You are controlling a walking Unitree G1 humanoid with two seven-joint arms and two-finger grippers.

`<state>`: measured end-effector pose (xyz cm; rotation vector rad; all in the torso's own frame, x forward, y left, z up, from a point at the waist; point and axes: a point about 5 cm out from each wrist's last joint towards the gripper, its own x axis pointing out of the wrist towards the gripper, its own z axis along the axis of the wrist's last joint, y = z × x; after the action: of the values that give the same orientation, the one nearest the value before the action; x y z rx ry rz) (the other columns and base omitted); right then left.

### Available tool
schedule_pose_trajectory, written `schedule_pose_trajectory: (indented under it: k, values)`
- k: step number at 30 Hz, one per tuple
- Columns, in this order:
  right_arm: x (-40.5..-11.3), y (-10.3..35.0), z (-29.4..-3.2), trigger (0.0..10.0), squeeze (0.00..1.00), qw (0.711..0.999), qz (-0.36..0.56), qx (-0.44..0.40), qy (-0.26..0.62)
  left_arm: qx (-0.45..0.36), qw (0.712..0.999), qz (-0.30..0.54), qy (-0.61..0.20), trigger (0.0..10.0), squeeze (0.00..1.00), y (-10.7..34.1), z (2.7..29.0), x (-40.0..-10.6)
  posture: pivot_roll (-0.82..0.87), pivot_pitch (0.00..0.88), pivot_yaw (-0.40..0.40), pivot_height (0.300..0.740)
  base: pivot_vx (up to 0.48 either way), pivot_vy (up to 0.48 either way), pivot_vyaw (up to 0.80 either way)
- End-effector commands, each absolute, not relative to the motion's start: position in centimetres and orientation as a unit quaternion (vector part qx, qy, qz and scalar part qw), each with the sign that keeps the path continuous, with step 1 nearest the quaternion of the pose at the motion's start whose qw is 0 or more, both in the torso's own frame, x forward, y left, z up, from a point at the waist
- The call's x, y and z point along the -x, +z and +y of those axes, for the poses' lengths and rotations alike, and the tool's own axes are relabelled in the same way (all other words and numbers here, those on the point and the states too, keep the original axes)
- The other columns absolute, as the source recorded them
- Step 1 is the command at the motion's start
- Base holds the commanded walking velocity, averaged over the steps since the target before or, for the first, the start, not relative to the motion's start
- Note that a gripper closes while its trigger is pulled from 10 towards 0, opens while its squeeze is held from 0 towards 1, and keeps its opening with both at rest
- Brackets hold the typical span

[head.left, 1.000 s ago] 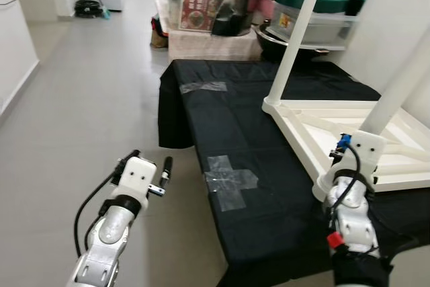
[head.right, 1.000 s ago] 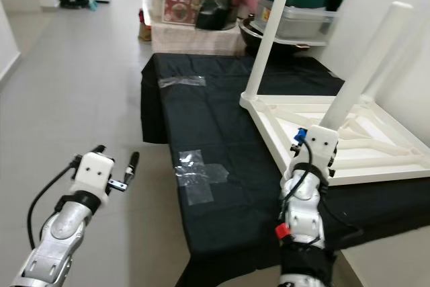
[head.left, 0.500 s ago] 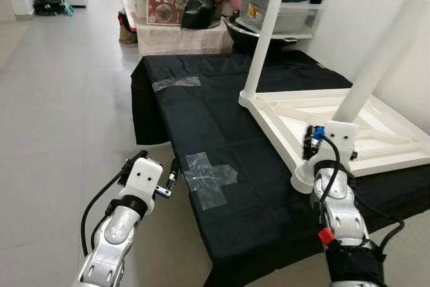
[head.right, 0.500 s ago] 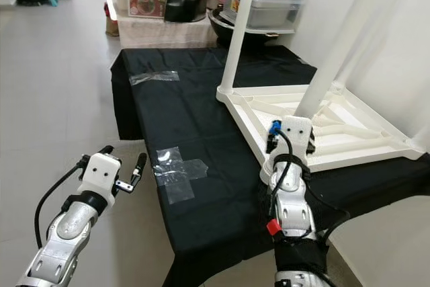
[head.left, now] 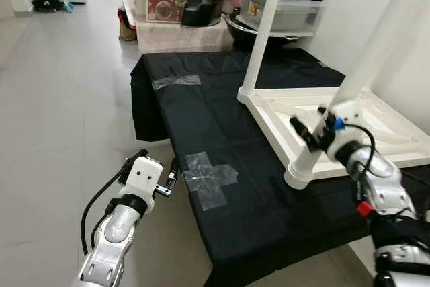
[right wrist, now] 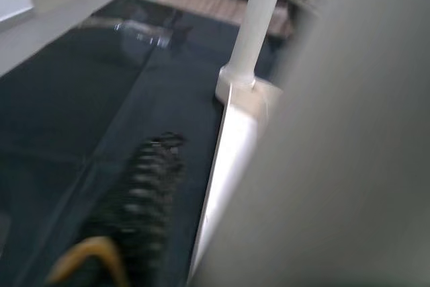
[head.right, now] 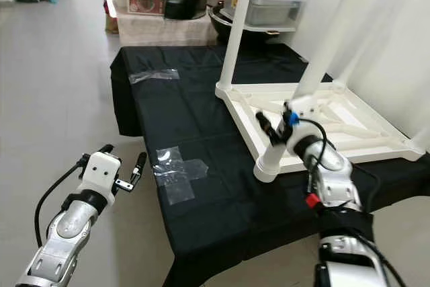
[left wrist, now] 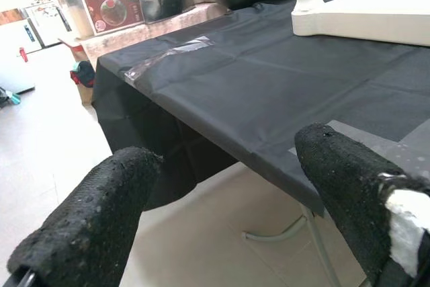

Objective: Building children table

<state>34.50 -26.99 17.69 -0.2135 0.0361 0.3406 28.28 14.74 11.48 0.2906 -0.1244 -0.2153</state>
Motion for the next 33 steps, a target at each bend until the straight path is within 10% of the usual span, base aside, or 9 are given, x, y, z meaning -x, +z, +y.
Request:
schedule_pose_trajectory:
  k: [1,11,18,24,25,28,29,30,33]
  values:
    - [-34.5,16.9,-26.1,0.0,0.0,0.971,0.035,0.096,0.215,-0.147,0.981,-0.054,-0.111,10.0,0.0,11.0,14.6,-28.2,0.04,0.0,-0.146,0.74,0.0,0.0,0.0]
    - [-35.0,16.8,-26.2,0.0,0.0,0.974,0.014,0.086,0.21,-0.148,0.981,-0.055,-0.111,10.0,0.0,11.0,14.7,-28.1,0.03,0.0,-0.137,0.74,0.0,0.0,0.0]
    - [-34.6,15.2,-28.8,0.0,0.0,0.959,0.076,0.093,-0.255,-0.149,0.981,-0.055,-0.111,10.0,0.0,11.0,14.9,-28.2,0.03,0.0,-0.14,0.74,0.0,0.0,0.0]
    - [-31.0,11.7,-21.9,0.0,0.0,0.96,0.102,0.059,-0.252,-0.142,0.982,-0.054,-0.11,10.0,0.0,11.1,14.5,-28.0,0.04,0.0,-0.133,0.74,0.0,0.0,0.0]
    - [-31.5,12.0,-20.9,8.5,0.0,0.972,0.097,0.055,-0.209,-0.146,0.981,-0.053,-0.114,10.0,0.0,10.9,14.5,-27.9,0.04,0.0,-0.134,0.74,0.0,0.0,0.0]
    - [-32.1,12.7,-20.6,10.0,0.0,0.978,0.079,0.057,-0.187,-0.149,0.981,-0.052,-0.116,10.0,0.0,10.9,14.6,-28.0,0.03,0.0,-0.135,0.74,0.0,0.0,0.0]
    - [-32.8,14.3,-20.9,10.0,0.76,0.982,0.035,0.045,-0.181,-0.152,0.98,-0.054,-0.113,10.0,0.0,11.0,14.8,-28.3,0.03,0.0,-0.143,0.74,0.0,0.0,0.0]
    - [-33.2,15.3,-21.2,10.0,1.0,0.983,0.02,0.038,-0.18,-0.15,0.981,-0.057,-0.11,10.0,0.0,11.2,14.9,-28.5,0.03,0.0,-0.142,0.74,0.0,0.0,0.0]
    - [-33.7,16.0,-21.2,10.0,1.0,0.985,0.01,0.032,-0.172,-0.149,0.981,-0.058,-0.108,10.0,0.0,11.2,14.9,-28.6,0.03,0.0,-0.142,0.74,0.0,0.0,0.0]
